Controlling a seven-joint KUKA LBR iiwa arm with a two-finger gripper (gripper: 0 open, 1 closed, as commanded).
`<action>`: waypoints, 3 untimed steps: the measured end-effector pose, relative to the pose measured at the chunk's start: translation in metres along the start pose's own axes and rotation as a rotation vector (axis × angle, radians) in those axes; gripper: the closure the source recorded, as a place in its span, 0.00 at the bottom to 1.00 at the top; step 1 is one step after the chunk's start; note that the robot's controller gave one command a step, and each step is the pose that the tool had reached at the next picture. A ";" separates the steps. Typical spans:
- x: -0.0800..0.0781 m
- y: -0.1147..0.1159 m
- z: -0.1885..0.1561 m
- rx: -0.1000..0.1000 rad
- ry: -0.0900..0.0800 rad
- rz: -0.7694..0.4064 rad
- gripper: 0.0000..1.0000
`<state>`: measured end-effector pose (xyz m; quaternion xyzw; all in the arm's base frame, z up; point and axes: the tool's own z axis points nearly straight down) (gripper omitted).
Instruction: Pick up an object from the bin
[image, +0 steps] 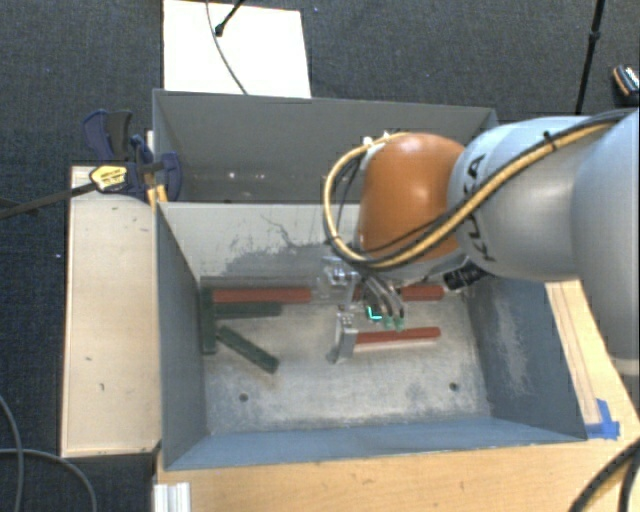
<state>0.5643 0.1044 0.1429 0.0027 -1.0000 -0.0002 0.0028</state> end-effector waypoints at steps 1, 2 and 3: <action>0.003 -0.067 0.074 0.003 -0.002 -0.285 0.00; 0.002 -0.064 0.072 0.000 -0.006 -0.282 1.00; -0.006 -0.074 -0.109 0.003 -0.017 -0.295 1.00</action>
Offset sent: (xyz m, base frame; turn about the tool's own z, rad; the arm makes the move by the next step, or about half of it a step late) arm -0.0025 -0.0642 -0.0729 -0.2889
